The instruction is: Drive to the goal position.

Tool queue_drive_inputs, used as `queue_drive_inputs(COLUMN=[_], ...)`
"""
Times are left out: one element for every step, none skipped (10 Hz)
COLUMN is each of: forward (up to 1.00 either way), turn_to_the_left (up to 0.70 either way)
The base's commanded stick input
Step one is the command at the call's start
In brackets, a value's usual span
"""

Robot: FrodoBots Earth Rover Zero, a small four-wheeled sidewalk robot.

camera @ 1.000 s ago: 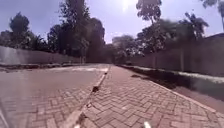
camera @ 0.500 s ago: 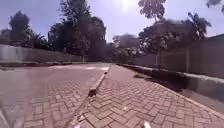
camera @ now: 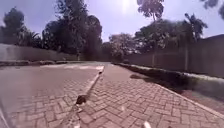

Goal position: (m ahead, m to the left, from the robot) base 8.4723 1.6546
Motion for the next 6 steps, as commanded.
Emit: queue_drive_inputs(forward=[0.85, 0.85, 0.85, 0.85, 0.85, 0.85], turn_to_the_left=[0.0, 0.0, 0.0, 0.0, 0.0, -0.07])
